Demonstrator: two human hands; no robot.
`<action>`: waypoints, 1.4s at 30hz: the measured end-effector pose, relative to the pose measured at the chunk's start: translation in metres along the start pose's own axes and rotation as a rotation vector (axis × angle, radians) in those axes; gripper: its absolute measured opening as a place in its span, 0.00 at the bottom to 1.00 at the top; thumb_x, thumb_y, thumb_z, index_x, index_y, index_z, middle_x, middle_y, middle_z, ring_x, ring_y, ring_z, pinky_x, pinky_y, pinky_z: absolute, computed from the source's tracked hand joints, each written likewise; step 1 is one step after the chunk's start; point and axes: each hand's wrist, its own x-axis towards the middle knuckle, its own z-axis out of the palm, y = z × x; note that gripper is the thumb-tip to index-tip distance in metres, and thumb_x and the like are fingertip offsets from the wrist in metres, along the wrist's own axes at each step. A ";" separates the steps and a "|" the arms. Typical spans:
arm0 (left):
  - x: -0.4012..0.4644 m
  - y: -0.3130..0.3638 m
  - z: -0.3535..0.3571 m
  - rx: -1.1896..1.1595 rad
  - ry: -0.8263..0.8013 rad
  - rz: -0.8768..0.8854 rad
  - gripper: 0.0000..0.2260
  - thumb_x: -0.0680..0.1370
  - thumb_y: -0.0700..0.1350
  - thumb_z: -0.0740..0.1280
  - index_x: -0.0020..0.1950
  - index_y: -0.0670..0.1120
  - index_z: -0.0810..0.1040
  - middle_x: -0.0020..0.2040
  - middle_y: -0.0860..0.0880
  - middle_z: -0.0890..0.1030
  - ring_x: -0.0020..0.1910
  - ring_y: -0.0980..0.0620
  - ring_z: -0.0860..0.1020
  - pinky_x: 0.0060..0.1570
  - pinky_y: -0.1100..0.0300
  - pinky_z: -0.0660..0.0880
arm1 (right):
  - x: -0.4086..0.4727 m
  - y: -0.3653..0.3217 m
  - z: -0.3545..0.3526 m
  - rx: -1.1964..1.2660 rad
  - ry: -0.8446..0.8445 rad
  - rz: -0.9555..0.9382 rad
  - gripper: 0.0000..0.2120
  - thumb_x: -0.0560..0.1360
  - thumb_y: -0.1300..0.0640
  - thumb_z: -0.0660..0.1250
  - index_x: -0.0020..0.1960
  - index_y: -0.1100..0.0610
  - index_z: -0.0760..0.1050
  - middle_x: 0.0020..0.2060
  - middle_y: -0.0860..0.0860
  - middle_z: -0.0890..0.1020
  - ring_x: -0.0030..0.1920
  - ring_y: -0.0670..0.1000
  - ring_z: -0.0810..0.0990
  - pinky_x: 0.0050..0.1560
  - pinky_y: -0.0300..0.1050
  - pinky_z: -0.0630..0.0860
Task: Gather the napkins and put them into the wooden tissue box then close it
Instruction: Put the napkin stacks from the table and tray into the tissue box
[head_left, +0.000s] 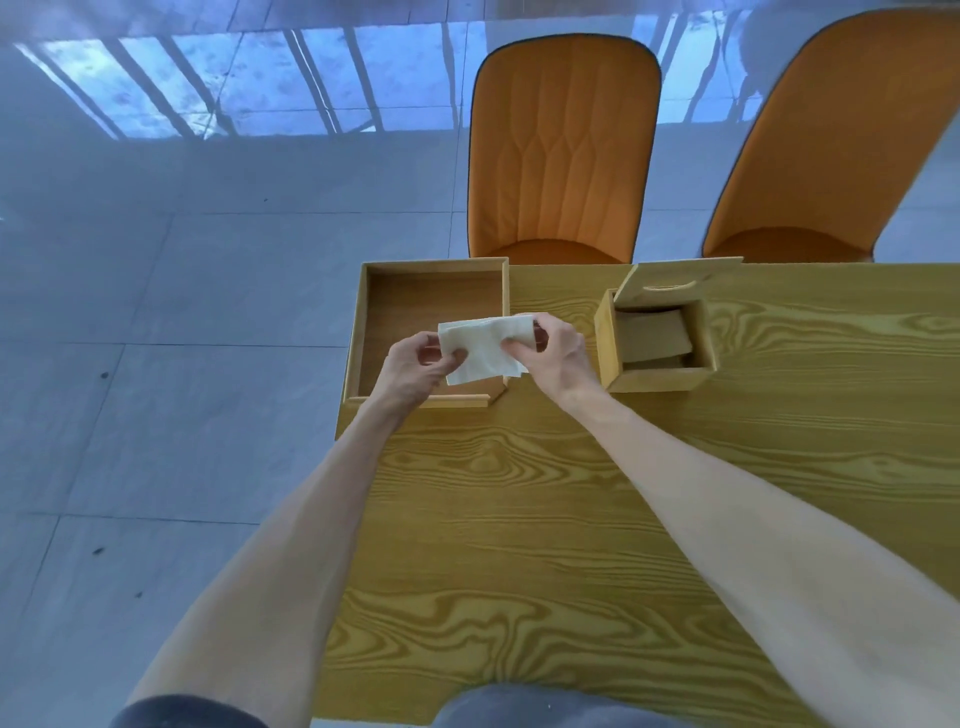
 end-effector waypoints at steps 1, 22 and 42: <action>-0.004 0.004 0.008 -0.036 -0.011 -0.007 0.16 0.76 0.47 0.73 0.61 0.42 0.79 0.52 0.47 0.83 0.49 0.51 0.81 0.42 0.61 0.81 | -0.004 0.002 -0.009 0.020 0.006 0.007 0.11 0.76 0.55 0.71 0.57 0.58 0.78 0.47 0.55 0.83 0.46 0.54 0.81 0.47 0.50 0.80; -0.018 0.091 0.187 -0.075 0.023 0.094 0.10 0.75 0.48 0.74 0.55 0.48 0.82 0.48 0.53 0.83 0.51 0.52 0.82 0.53 0.60 0.77 | -0.041 0.088 -0.177 -0.240 0.366 -0.025 0.12 0.75 0.55 0.72 0.57 0.57 0.83 0.51 0.53 0.87 0.48 0.50 0.85 0.47 0.39 0.76; 0.016 0.081 0.208 0.129 0.164 0.012 0.16 0.77 0.57 0.69 0.57 0.48 0.83 0.56 0.48 0.82 0.56 0.49 0.79 0.53 0.52 0.76 | 0.006 0.108 -0.172 -0.397 0.257 0.156 0.18 0.79 0.45 0.65 0.59 0.57 0.81 0.56 0.56 0.79 0.57 0.57 0.78 0.45 0.45 0.72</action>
